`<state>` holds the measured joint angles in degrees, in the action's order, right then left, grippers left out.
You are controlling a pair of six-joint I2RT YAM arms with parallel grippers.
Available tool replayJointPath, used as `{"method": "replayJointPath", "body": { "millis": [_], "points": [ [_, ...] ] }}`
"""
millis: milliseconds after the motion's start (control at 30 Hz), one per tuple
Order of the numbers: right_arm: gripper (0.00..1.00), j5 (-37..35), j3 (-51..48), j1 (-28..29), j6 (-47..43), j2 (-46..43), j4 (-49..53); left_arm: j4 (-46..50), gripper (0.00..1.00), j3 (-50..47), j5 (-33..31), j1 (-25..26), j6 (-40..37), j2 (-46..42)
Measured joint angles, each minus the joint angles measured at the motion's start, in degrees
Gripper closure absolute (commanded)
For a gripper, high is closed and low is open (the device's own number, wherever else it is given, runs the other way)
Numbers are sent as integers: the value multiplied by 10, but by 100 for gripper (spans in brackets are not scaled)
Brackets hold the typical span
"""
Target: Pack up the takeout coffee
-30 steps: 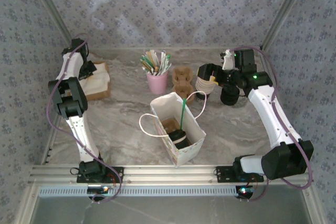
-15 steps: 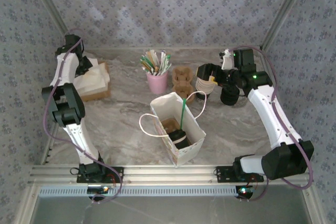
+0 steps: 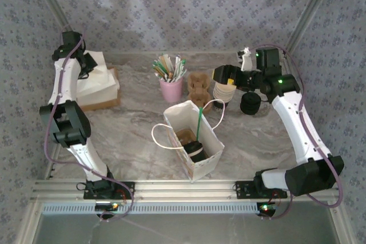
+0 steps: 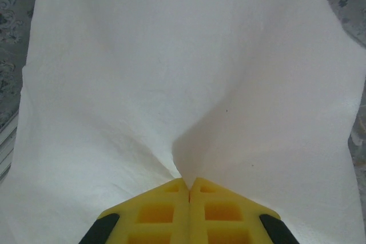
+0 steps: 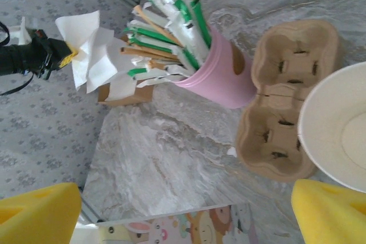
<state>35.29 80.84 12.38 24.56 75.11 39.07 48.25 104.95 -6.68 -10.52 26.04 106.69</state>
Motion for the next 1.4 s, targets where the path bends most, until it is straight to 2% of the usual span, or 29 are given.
{"method": "replayJointPath", "body": {
  "millis": [167, 400, 567, 767, 900, 1000, 1400],
  "points": [
    [4, 8, 4, 18, -1, 0, 2, -1, 100, 0, -2, 0, 0, 8],
    [4, 10, 4, 23, -5, 0, 4, -10, 100, -13, -2, 0, 0, 66],
    [4, 12, 3, 30, -11, 8, 6, -16, 89, -41, -2, 0, 0, 87],
    [4, 12, 3, 36, -15, 22, 6, -20, 84, -43, -2, 0, -1, 89],
    [3, 12, 2, 41, -17, 23, 6, -20, 89, -43, -2, 0, 0, 89],
    [3, 12, 2, 45, -17, 23, 6, -20, 99, -43, -1, 0, 1, 89],
    [3, 10, 11, 62, -21, 39, 17, -20, 100, -44, -1, -3, -1, 87]
  ]
}}
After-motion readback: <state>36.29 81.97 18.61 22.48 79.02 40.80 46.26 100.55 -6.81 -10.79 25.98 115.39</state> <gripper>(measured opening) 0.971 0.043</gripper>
